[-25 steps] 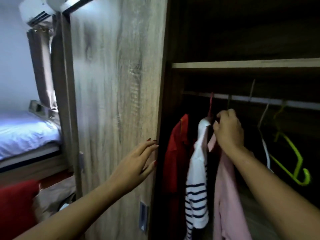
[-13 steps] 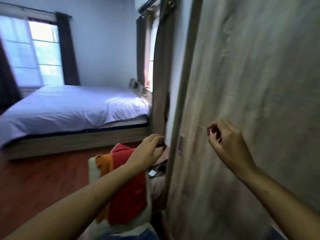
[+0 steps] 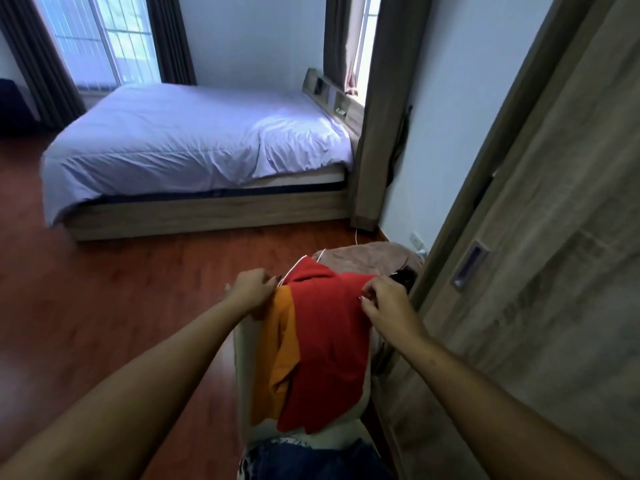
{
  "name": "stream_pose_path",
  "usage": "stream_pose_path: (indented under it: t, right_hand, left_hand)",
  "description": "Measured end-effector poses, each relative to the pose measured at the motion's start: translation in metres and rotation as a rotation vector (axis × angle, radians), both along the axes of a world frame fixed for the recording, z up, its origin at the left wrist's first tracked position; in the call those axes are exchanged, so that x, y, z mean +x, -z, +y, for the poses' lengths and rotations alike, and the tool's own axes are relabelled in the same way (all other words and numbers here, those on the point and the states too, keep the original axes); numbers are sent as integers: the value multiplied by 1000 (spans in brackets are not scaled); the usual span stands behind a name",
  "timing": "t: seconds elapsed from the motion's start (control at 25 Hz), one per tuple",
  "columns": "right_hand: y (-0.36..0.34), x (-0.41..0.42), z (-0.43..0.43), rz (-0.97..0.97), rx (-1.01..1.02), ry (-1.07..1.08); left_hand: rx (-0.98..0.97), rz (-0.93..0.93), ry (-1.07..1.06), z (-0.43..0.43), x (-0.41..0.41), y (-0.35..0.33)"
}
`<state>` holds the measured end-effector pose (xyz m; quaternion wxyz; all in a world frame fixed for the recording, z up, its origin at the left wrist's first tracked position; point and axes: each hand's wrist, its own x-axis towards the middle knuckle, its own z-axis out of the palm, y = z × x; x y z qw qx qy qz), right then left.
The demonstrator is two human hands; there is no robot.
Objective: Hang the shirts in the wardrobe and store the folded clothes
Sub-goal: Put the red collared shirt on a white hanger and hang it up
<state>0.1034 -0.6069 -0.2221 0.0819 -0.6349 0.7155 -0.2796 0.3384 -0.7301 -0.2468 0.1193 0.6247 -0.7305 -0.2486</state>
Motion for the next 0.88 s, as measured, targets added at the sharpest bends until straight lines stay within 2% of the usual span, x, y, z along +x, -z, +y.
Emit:
stream_pose_path:
  t: [0.16, 0.32, 0.44, 0.6, 0.72, 0.8, 0.88]
  right_hand:
    - [43, 8, -12, -87, 108, 17]
    - [51, 12, -18, -207, 110, 50]
    - [36, 13, -21, -386, 115, 66]
    - [-2, 13, -20, -562, 19, 107]
    - [-45, 1, -5, -714, -195, 147]
    - [-78, -11, 19, -756, -288, 80]
    - [-108, -14, 50, -784, -272, -69]
  left_hand:
    - [17, 90, 191, -26, -26, 7]
    - [-173, 200, 180, -33, -45, -7]
    - [-326, 432, 307, -25, -69, -59]
    - [-447, 582, 610, 1, -106, -139]
    - [-347, 833, 558, 22, -120, -192]
    - [-171, 1115, 461, 45, -124, -225]
    - [49, 1313, 474, 79, -131, -256]
